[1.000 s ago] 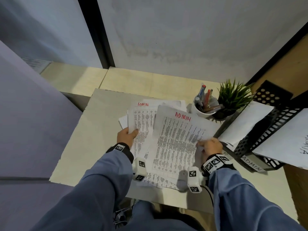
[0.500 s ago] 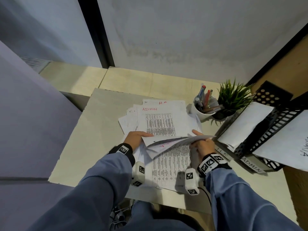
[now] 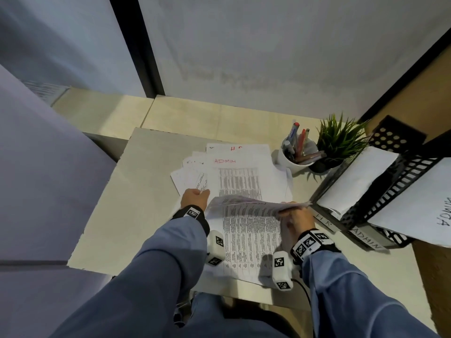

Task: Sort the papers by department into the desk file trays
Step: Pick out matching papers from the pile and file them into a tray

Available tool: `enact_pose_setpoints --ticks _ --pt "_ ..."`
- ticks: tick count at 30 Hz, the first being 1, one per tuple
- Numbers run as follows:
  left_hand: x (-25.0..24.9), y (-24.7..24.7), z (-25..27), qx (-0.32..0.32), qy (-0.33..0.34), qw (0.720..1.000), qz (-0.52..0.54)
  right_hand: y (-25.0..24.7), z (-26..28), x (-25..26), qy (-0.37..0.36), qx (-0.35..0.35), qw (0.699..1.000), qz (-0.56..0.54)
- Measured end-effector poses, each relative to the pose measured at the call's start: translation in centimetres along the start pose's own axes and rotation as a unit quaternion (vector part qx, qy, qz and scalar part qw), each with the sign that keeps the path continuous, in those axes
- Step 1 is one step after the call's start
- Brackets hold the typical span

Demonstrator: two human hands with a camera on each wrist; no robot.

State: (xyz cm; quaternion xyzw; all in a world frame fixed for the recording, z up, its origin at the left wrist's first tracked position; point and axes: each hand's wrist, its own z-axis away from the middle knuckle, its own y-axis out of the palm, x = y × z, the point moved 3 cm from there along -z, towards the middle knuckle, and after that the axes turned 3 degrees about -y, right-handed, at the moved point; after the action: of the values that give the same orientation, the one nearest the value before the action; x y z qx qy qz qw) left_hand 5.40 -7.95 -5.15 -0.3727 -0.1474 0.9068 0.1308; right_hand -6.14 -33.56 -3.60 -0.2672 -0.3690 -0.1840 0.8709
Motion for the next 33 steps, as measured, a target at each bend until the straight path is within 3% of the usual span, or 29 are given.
enact_pose_setpoints --ticks 4,8,12,17,22,26,28,30,33 --pt "-1.3 0.3 1.9 0.045 0.020 0.999 0.012 0.0 0.8 0.3 0.000 0.009 1.000 0.007" --pt "-2.2 -0.3 2.8 0.021 0.092 0.994 -0.052 -0.3 1.2 0.7 -0.003 0.012 1.000 -0.005" --pt "-2.0 -1.8 2.1 -0.007 0.192 0.970 -0.151 -0.5 1.6 0.7 -0.021 0.042 0.999 0.027" --pt "-1.7 -3.5 2.4 -0.026 0.246 0.963 -0.105 -0.6 1.4 0.5 -0.012 0.024 1.000 -0.010" --pt "-1.4 -2.8 3.4 0.029 0.229 0.969 -0.089 -0.5 1.4 0.8 -0.015 0.025 0.999 -0.021" --pt "-1.2 -1.6 3.5 0.111 0.186 0.971 -0.103 -0.4 1.7 1.2 -0.042 0.016 0.996 -0.079" --pt "-1.0 -1.3 3.5 0.120 0.181 0.969 -0.115 -0.4 2.1 1.4 -0.034 0.017 0.992 -0.123" --pt "-1.2 -1.4 4.2 0.110 0.167 0.976 -0.081 -0.7 2.2 1.6 -0.027 0.002 0.993 -0.113" --pt "-2.0 -1.4 5.1 0.118 0.126 0.984 0.053 -0.7 2.6 2.4 -0.029 -0.010 0.991 -0.132"
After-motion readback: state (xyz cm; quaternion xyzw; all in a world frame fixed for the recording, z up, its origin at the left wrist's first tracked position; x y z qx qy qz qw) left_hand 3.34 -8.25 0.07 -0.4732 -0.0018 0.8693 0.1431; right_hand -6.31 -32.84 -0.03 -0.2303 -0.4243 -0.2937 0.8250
